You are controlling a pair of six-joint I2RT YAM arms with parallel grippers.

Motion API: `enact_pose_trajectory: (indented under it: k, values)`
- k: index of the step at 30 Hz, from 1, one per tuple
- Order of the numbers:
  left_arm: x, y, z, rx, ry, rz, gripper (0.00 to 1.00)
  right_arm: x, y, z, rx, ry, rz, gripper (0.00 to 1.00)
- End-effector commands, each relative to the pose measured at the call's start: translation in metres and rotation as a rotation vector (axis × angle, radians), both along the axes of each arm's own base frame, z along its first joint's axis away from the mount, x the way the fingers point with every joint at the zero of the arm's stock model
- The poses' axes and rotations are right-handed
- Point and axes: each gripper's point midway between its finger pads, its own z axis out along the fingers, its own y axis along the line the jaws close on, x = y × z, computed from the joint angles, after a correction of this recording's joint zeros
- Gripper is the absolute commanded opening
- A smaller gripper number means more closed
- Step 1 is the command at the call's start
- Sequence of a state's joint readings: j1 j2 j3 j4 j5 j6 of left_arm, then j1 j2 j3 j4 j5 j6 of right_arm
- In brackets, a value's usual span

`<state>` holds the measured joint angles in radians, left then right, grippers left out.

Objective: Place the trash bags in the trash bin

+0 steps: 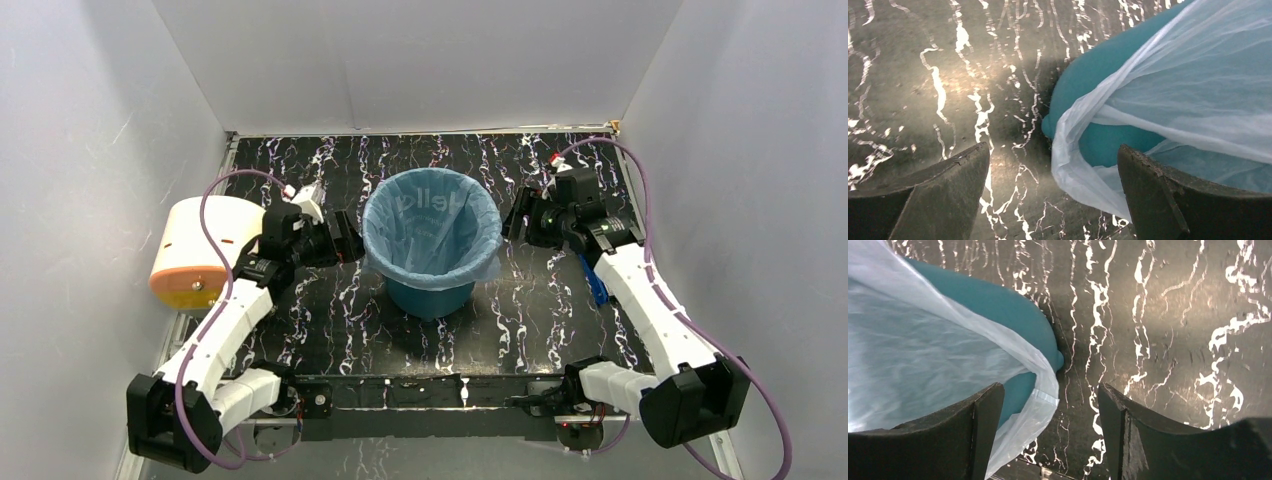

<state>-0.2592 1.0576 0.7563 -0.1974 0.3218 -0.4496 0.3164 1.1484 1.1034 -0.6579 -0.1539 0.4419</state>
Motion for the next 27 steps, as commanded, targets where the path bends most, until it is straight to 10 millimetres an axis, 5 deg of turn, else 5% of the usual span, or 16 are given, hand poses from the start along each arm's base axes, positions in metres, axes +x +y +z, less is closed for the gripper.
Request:
enact_pose_trajectory:
  k: [1,4,12,18,27]
  values:
    - [-0.005,0.036,-0.012,0.101,0.035,0.202,0.97,0.014,-0.011,-0.006,0.063,-0.025,-0.160,0.79]
    - [-0.004,0.043,-0.025,0.148,0.078,0.222,0.98,0.009,0.012,-0.020,0.283,0.098,-0.109,0.79]
    - [0.006,-0.010,-0.013,-0.081,0.026,0.019,0.97,-0.004,0.049,-0.050,0.544,0.284,-0.006,0.77]
    - [-0.007,-0.030,-0.033,-0.147,0.114,-0.104,0.95,-0.010,0.061,-0.076,0.580,0.436,0.077,0.77]
    - [-0.018,-0.033,-0.039,-0.204,0.133,-0.076,0.94,0.021,0.045,-0.086,0.421,0.397,0.045,0.77]
